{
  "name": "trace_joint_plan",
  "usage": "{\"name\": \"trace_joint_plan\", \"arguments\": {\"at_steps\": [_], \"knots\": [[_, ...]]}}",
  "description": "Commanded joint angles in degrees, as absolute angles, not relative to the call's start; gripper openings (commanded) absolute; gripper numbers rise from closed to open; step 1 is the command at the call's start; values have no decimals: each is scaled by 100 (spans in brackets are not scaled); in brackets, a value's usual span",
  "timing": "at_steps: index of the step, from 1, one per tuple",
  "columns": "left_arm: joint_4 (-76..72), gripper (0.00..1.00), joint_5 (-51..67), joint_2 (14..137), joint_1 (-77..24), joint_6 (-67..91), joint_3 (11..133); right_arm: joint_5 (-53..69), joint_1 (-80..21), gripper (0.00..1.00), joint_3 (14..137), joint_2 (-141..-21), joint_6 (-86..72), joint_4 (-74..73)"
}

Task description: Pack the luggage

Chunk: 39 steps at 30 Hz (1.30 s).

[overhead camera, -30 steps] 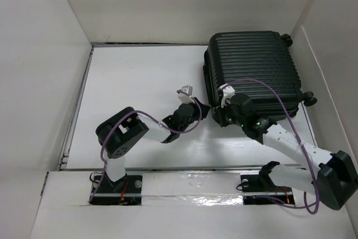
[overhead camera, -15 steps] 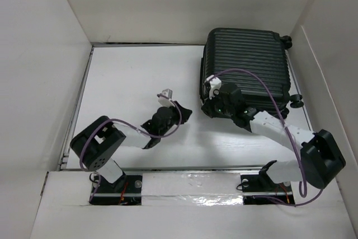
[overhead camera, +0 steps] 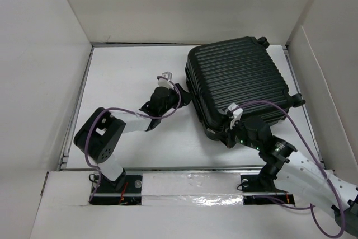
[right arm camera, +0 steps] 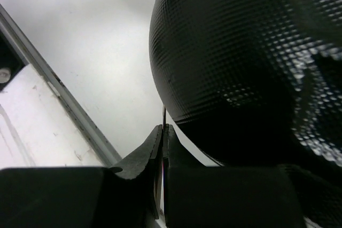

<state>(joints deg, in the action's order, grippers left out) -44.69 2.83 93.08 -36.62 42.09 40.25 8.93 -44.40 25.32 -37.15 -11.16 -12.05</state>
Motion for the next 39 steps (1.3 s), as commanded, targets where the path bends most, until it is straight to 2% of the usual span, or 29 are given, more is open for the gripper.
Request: {"name": "trace_joint_plan", "arguments": {"at_steps": [1,6,8,11,19,29,34,37,39], "knots": [[-4229,41,659,9536,-3630,3955,4498,914,-4324,0,2715,-3559,-1266,-1046],[-3903,30,326,9703,-3630,3937,4676,1002,-4324,0,2856,-3753,-1169,-1142],[-3833,31,273,9808,-3630,3938,4798,1046,-4324,0,2865,-3814,-1160,-1116],[-3675,37,343,10045,-3630,3867,5114,1099,-4324,0,2822,-3850,-1178,-1037],[-2586,37,-34,10801,-3744,3534,6098,1063,-4377,0,2733,-3797,-1257,-941],[-994,20,-1388,11364,-4271,2795,7031,1046,-4377,0,2707,-3841,-1257,-782],[-888,12,-793,11820,-4219,2812,7224,765,-4325,0,2725,-3832,-1231,-703],[-817,0,-765,11883,-4271,2760,7339,843,-4088,0,2751,-3893,-1187,-633],[-791,0,-563,11874,-4271,2760,7287,984,-3728,0,2725,-3998,-1152,-441]]}}
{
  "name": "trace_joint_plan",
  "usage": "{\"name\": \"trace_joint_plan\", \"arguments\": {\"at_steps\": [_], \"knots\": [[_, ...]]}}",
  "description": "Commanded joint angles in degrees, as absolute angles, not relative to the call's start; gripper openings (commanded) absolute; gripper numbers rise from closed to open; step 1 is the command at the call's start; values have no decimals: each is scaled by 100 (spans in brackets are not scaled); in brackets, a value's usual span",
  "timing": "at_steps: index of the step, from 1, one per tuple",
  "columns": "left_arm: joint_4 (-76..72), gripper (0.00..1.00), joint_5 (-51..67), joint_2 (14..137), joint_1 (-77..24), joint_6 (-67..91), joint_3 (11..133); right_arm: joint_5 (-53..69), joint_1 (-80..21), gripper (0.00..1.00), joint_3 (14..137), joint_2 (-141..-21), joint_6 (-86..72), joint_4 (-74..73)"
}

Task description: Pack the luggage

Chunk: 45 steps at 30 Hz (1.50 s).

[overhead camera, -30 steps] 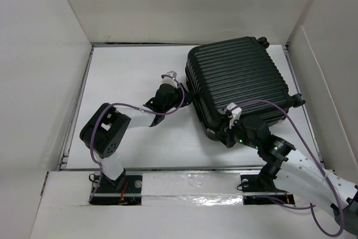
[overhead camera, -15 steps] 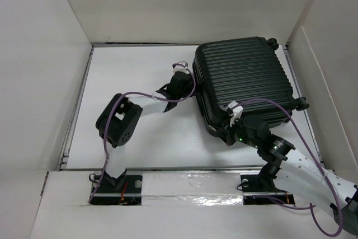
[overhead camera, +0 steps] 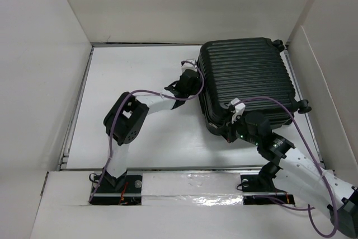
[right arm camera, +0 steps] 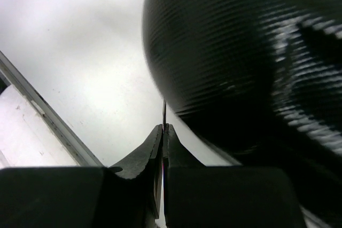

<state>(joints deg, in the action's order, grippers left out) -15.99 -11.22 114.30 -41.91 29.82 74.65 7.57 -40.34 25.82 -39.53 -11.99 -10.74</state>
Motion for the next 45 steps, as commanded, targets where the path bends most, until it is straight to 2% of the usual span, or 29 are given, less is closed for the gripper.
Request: {"name": "trace_joint_plan", "arguments": {"at_steps": [1,9,14,23,28,31,33,37,39,45], "knots": [[-869,0,-510,11822,-4271,2768,7182,1176,-3587,0,2725,-4043,-1117,-387],[-2170,0,184,11224,-4332,3014,4968,1986,-2234,0,2891,-4447,-923,-62],[-2881,0,466,11083,-4692,3392,3904,2346,-1899,0,3180,-4815,-704,167],[-3522,0,263,11013,-6431,4376,3139,2698,-1679,0,3647,-5659,-422,518],[-3085,0,-184,11110,-7004,4536,3603,2909,-1626,0,4139,-6363,-396,730],[-3059,0,-97,11048,-6944,4352,3822,2726,-1626,0,4009,-6066,-361,520],[-3076,0,165,11109,-6882,4272,4051,2515,-1626,0,3632,-5443,-369,169],[-3094,0,509,11197,-6882,4140,4482,2523,-2073,0,2568,-4309,-1078,114],[-3067,0,580,11197,-6882,4113,4701,2356,-2608,0,2103,-3887,-1352,88],[-3357,0,940,11399,-6627,4245,4974,1488,-4708,0,2117,-3946,-2109,160]]}}
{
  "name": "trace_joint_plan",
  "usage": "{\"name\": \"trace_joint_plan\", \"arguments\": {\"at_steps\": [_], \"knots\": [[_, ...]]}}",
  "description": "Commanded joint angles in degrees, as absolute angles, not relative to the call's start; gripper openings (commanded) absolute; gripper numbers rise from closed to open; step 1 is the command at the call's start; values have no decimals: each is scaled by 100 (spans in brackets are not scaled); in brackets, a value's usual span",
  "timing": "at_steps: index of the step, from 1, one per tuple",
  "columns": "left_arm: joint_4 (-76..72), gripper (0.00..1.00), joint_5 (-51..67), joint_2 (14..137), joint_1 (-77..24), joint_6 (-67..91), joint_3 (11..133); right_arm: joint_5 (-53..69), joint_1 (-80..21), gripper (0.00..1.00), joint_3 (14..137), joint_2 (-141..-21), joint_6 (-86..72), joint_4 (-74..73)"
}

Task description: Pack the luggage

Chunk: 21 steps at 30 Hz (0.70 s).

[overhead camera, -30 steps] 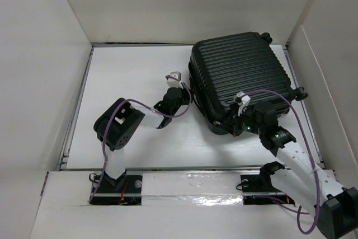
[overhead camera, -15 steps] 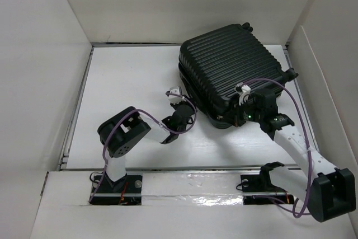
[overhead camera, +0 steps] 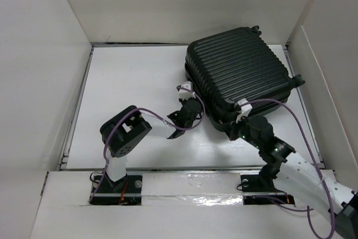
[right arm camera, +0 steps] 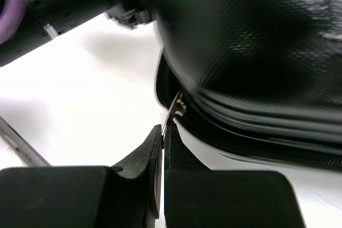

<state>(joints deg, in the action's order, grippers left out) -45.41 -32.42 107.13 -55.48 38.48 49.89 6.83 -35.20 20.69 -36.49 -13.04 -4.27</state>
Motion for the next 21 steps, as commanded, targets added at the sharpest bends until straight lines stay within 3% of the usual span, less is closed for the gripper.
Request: {"name": "trace_joint_plan", "arguments": {"at_steps": [1,9,10,11,12,15,20,21], "knots": [[-3427,0,932,11443,-6566,4271,4966,1033,-4955,0,2405,-4059,-2101,89],[-3788,0,722,11453,-6390,4526,4940,818,-5792,0,3418,-5334,-1758,230],[-3840,0,634,11330,-6390,4544,4835,522,-5792,9,3680,-5335,-1706,-259],[-3876,0,615,11329,-6303,4544,4773,345,-5792,9,3683,-5248,-1679,-264],[-3893,0,598,11233,-6302,4544,4712,125,-5792,43,3900,-5125,-1627,-612],[-4008,0,589,11171,-6126,4518,4474,-448,-5565,85,4383,-4459,-1363,-1097],[-4174,0,484,11101,-5924,4447,4088,-186,-3985,99,5149,-4139,-1020,-1494],[-4201,0,457,11057,-5872,4439,4026,-106,-3259,99,5229,-4183,-1011,-1538]]}}
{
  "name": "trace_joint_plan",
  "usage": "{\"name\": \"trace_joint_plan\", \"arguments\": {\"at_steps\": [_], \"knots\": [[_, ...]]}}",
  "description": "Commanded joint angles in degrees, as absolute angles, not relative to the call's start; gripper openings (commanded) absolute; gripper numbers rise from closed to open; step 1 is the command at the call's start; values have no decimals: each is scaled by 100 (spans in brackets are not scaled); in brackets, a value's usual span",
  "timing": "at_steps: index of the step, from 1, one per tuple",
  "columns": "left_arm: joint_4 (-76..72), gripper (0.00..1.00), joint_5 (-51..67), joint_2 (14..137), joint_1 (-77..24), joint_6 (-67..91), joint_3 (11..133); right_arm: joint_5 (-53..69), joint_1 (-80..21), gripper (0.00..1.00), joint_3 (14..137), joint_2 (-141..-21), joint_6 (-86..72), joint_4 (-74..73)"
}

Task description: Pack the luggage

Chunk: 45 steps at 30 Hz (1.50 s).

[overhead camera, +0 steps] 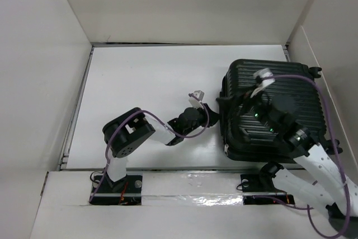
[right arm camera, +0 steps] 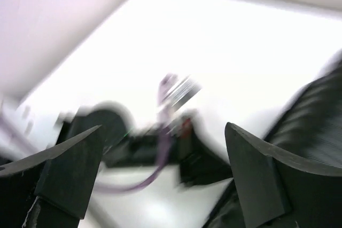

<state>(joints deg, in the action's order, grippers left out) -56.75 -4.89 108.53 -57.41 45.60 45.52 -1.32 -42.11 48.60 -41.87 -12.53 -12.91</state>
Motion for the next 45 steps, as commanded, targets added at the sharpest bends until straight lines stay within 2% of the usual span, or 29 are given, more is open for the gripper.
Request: {"name": "trace_joint_plan", "arguments": {"at_steps": [1,6,7,10,12,19,24,28,29,32,35,39,43,45], "knots": [[-4236,0,448,11031,-5871,4430,3973,-53,-2869,99,5412,-4314,-1019,-1590],[-4359,0,335,10767,-5696,4377,3700,-991,-689,93,5502,-4658,-1283,-1845],[-4359,0,334,10732,-5626,4360,3674,-1115,-59,94,5467,-4684,-1318,-1811],[-4482,0,422,10574,-5485,4368,3525,-1301,885,100,5248,-4921,-1529,-1512],[-4613,0,483,10425,-5196,4386,3315,-812,1911,100,5221,-5333,-1765,-1442],[-4878,0,571,9827,-4624,4430,2752,-659,2645,100,5255,-6081,-1898,-844],[-5097,0,676,9703,-4623,4474,2540,51,2935,100,5633,-6863,-2021,-774],[-5115,0,642,9677,-4859,4447,2540,1341,2936,100,5818,-7408,-1986,-510],[-5107,0,633,9659,-4860,4412,2549,2258,2866,100,5905,-7792,-1891,-553],[-5246,0,738,9484,-4913,4447,2471,3633,2367,100,6283,-8461,-1767,-422],[-5335,0,800,9300,-4965,4456,2347,3771,1655,100,6608,-8841,-1592,-483],[-5318,0,660,8983,-5281,4430,2075,3840,137,100,7451,-9517,-1608,-527],[-5151,0,317,8851,-5659,4517,1907,3938,-1033,99,9119,-10710,-1486,-1149],[-5246,0,264,8859,-5765,4587,1820,3754,-1448,99,10463,-11116,-1249,-1875]]}}
